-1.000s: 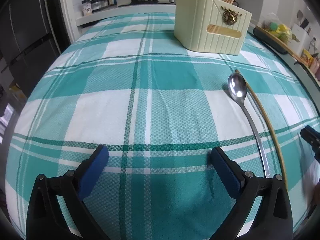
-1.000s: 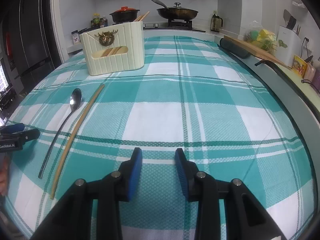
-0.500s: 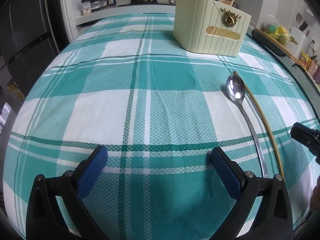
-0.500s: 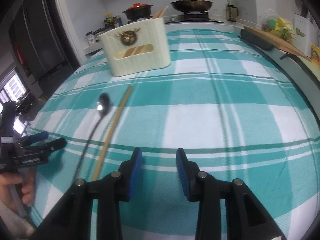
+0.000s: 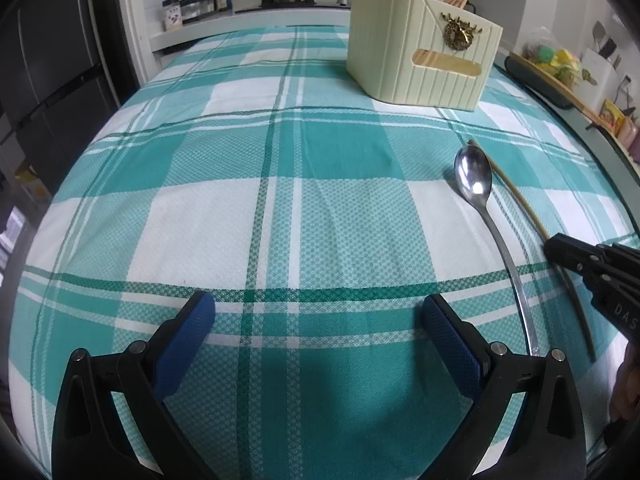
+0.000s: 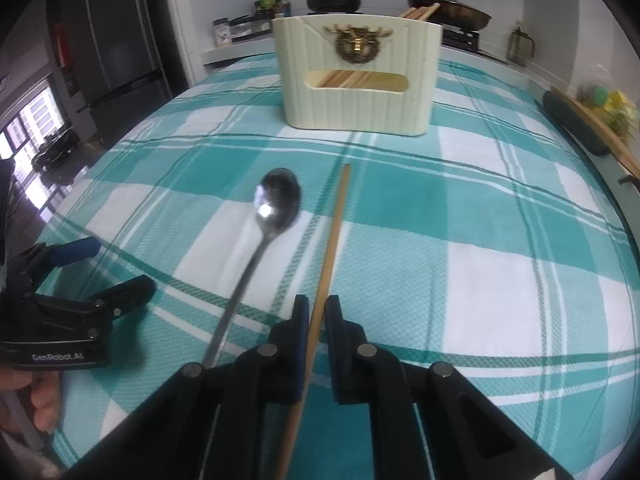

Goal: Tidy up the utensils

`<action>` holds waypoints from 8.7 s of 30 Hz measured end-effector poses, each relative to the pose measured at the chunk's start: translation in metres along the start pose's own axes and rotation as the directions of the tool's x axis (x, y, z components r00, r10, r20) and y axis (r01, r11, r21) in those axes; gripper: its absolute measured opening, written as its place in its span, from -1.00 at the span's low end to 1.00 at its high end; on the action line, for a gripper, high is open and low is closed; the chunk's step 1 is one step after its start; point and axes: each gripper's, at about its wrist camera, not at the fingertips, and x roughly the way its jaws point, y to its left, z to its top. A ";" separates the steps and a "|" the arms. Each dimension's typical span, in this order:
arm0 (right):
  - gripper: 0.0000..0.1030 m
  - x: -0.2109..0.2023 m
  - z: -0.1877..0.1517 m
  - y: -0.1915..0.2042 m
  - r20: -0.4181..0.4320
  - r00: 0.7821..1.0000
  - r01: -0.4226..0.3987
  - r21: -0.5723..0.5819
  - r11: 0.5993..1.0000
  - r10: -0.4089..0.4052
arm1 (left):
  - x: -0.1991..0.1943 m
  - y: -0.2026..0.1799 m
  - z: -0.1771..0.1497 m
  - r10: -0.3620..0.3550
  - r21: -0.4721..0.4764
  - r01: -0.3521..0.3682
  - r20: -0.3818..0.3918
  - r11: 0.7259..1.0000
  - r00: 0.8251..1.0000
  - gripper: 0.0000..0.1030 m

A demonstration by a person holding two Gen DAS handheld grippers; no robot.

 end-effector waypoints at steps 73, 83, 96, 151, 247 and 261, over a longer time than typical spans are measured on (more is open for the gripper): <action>-0.10 -0.036 -0.046 -0.082 0.052 0.973 0.216 0.127 0.968 -0.224 | 0.039 -0.084 0.072 -0.240 0.261 0.236 -0.019 0.936 0.971 -0.29; -0.08 -0.037 -0.046 -0.084 0.053 0.976 0.202 0.139 0.969 -0.211 | 0.021 -0.060 0.050 -0.194 0.215 0.194 -0.023 0.957 0.981 0.45; 0.09 -0.038 -0.028 -0.114 -0.100 0.995 0.044 0.163 0.986 -0.028 | 0.024 -0.047 0.054 -0.213 0.188 0.225 -0.081 0.956 0.974 0.59; -0.89 -0.205 0.072 -0.084 0.514 0.858 -0.050 0.070 0.996 0.007 | -0.181 -0.018 0.124 -0.360 0.120 0.339 0.302 0.933 0.883 -0.31; 1.00 -0.248 0.053 0.011 0.411 0.907 0.118 -0.039 0.992 -0.092 | -0.231 -0.065 0.068 0.119 -0.009 -0.124 0.367 0.992 0.923 0.99; 1.00 -0.251 0.052 0.007 0.408 0.907 0.119 -0.016 0.993 -0.102 | -0.232 -0.066 0.067 0.120 -0.010 -0.125 0.370 0.992 0.921 0.99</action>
